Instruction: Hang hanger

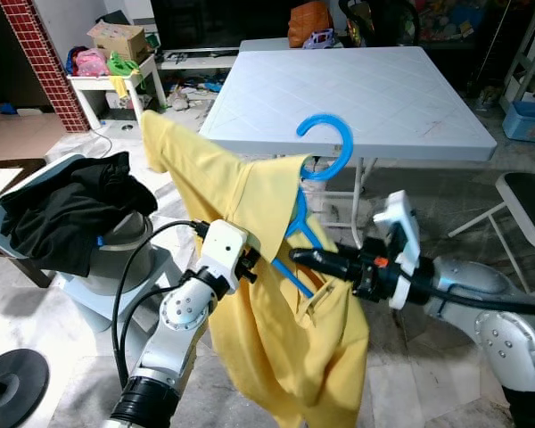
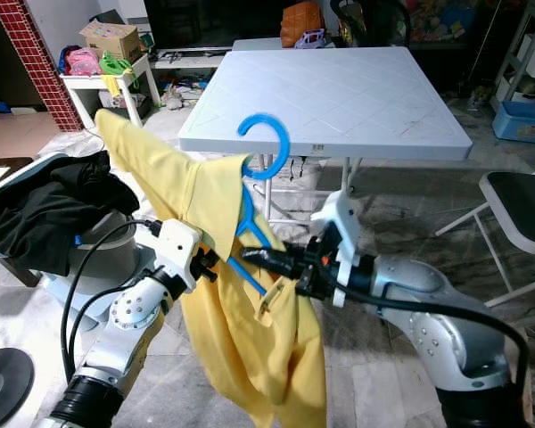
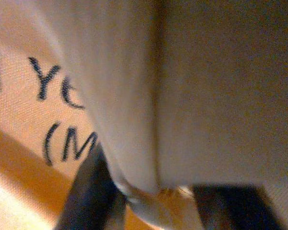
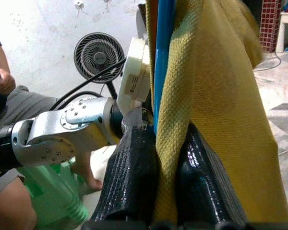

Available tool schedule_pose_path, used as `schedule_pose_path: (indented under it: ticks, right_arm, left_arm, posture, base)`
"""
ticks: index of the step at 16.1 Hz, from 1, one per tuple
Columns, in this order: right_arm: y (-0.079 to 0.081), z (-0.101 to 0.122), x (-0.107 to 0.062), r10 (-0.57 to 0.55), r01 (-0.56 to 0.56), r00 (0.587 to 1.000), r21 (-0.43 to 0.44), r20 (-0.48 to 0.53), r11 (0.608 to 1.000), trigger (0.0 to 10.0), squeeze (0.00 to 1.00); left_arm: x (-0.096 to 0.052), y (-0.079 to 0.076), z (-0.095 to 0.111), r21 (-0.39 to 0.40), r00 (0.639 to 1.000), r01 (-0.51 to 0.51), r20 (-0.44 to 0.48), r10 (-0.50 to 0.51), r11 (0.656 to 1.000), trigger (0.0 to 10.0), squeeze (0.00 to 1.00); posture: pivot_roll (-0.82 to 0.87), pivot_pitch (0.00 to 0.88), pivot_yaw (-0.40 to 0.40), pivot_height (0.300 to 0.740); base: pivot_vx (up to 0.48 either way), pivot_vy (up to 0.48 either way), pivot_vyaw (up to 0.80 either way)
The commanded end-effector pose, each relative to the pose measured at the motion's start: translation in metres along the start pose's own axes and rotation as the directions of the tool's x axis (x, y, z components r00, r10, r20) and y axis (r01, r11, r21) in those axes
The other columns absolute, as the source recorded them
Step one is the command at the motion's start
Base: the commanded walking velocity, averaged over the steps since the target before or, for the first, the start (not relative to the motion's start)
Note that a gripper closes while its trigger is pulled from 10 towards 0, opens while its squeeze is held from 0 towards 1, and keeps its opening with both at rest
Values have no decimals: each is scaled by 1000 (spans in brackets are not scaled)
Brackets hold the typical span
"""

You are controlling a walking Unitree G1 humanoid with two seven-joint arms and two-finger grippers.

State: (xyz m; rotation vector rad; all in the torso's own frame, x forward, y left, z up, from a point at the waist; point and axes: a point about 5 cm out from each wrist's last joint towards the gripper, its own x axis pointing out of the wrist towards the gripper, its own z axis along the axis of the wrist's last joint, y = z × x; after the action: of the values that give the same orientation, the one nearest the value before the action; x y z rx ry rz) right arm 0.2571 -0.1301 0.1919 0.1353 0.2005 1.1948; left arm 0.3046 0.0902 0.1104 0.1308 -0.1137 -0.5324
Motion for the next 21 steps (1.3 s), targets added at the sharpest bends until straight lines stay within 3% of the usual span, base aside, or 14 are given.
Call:
schedule_pose_path:
  ticks: [1, 3, 7, 12, 15, 17, 20, 21]
  right_arm:
    - [9, 5, 4, 55, -55, 998, -64, 2, 996, 10000, 0]
    - [8, 4, 5, 50, -50, 999, -68, -3, 996, 10000, 0]
    - [-9, 2, 8, -64, 63, 998, -104, -11, 993, 10000, 0]
    - [-14, -2, 10, -105, 101, 994, -126, -26, 987, 10000, 0]
    - [-36, -15, 8, -256, 240, 964, -189, -66, 952, 10000, 0]
    - [-43, -22, 3, -309, 276, 946, -251, -102, 928, 10000, 0]
    - [-53, -29, -3, -379, 325, 917, -318, -126, 891, 10000, 0]
    - [-61, -31, -5, -437, 355, 889, -395, -139, 847, 10000, 0]
  left_arm:
    - [-1, 6, 2, -10, 1000, -20, 16, 20, 1000, 0, 0]
    - [-1, 7, 2, -24, 1000, -24, 19, 24, 999, 0, 0]
    - [-3, 4, 3, -59, 1000, -2, 25, 4, 998, 0, 0]
    - [-6, 5, 3, -115, 999, -26, 33, 30, 993, 0, 0]
    - [-7, 11, 10, -187, 995, -70, 55, 82, 980, 0, 0]
    - [-11, 25, 19, -210, 985, -133, 84, 153, 969, 0, 0]
    - [-20, 41, 22, -192, 975, -184, 85, 203, 964, 0, 0]
    - [-27, 51, 20, -181, 969, -222, 71, 238, 958, 0, 0]
  posture:
    - [-33, 0, 50, 740]
    - [-31, 0, 47, 740]
    - [-27, 0, 43, 740]
    - [-24, 0, 36, 740]
    - [-25, 0, 34, 740]
    - [-26, 0, 31, 740]
    - [-21, 0, 25, 740]
    - [-20, 0, 24, 740]
  base:
    - [0, 0, 0]
    - [0, 0, 0]
    - [0, 0, 0]
    - [0, 0, 0]
    - [0, 0, 0]
    - [0, 0, 0]
    - [0, 0, 0]
    - [0, 0, 0]
